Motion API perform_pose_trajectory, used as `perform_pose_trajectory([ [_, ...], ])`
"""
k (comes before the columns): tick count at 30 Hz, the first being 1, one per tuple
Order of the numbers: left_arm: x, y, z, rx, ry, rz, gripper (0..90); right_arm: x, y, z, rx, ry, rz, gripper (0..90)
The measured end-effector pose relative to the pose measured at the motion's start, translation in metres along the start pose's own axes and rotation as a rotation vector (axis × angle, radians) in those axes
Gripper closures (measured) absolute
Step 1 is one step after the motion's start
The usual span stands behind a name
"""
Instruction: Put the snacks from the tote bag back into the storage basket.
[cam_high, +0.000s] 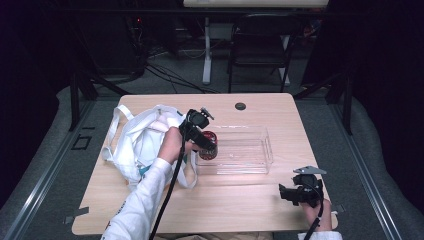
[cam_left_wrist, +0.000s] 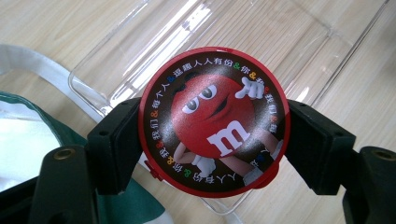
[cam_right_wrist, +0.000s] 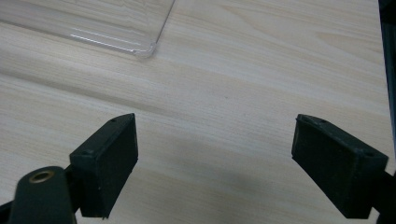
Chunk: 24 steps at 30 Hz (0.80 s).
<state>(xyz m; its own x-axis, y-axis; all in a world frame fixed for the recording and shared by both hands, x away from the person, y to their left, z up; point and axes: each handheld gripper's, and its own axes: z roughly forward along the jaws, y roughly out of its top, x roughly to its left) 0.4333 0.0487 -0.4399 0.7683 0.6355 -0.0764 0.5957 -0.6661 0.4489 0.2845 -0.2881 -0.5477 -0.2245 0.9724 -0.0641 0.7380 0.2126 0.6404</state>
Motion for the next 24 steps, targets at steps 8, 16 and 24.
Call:
perform_pose_trajectory([
  [8,0.0,-0.002,0.011,0.024,0.007,-0.003,25.8,0.0,0.0,0.0,-0.003,0.0,0.0,14.1],
  [16,-0.001,-0.003,0.024,0.044,-0.008,-0.011,25.9,0.0,0.0,0.0,0.0,0.0,0.0,14.1],
  [24,-0.003,-0.006,0.034,0.063,-0.004,-0.014,25.8,0.0,0.0,0.0,0.001,0.003,-0.002,14.0],
])
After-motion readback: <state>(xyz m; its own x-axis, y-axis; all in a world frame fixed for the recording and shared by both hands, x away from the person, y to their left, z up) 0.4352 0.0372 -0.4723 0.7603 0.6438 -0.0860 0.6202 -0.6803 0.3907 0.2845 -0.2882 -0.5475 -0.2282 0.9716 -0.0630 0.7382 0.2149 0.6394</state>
